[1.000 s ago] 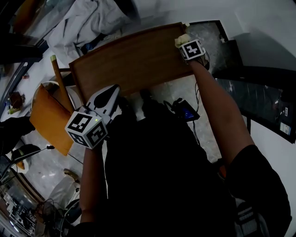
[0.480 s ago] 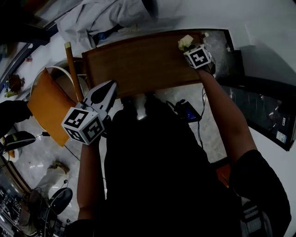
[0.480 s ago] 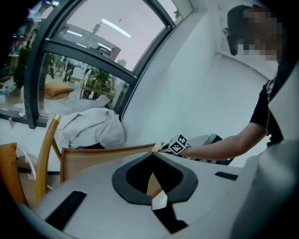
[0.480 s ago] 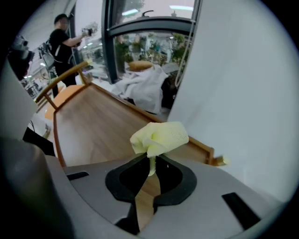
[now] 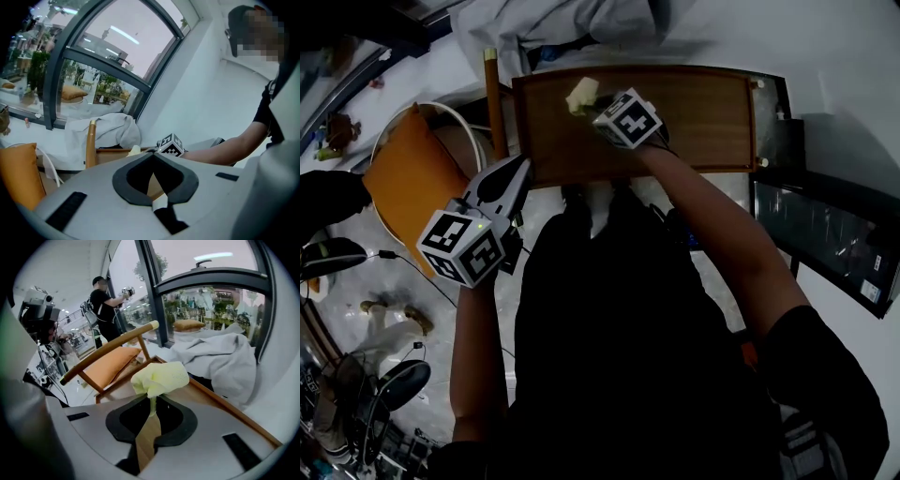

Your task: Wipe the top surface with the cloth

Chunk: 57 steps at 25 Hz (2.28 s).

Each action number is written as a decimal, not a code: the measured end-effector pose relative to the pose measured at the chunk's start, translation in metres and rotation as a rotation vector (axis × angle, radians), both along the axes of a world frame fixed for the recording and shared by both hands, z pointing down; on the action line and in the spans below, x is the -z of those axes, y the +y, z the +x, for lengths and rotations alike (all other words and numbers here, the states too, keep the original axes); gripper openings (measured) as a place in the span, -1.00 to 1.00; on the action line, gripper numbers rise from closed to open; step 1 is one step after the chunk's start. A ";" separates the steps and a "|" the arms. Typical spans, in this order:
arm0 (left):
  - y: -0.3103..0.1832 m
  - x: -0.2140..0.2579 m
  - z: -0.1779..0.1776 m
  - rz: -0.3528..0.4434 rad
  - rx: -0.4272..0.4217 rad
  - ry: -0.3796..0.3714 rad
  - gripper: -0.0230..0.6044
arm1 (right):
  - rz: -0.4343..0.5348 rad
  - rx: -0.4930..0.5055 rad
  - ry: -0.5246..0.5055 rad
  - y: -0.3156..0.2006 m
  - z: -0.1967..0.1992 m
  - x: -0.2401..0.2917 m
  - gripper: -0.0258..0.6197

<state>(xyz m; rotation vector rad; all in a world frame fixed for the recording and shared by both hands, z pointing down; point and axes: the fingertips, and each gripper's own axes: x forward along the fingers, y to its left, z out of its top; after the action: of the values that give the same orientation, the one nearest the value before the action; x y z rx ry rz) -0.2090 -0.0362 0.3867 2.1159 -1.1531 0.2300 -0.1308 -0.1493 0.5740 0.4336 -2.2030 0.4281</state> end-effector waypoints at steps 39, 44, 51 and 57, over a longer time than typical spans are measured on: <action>0.046 -0.010 -0.021 -0.028 0.002 -0.008 -0.90 | -0.078 0.165 0.172 0.047 -0.061 -0.074 -0.77; 0.036 -0.009 0.009 -0.025 -0.035 -0.003 -0.90 | -0.081 0.124 0.189 0.039 -0.021 -0.075 -0.77; 0.020 -0.005 0.052 -0.018 -0.088 0.000 -0.90 | -0.089 0.064 0.194 0.025 0.037 -0.074 -0.77; 0.005 -0.004 0.084 -0.018 -0.126 0.001 -0.90 | -0.072 0.034 0.193 0.012 0.080 -0.073 -0.77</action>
<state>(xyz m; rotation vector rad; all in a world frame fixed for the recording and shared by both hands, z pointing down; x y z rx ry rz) -0.1246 -0.0310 0.3909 2.1751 -1.0144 0.2959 -0.0504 -0.1377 0.6471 0.3817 -1.9994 0.4278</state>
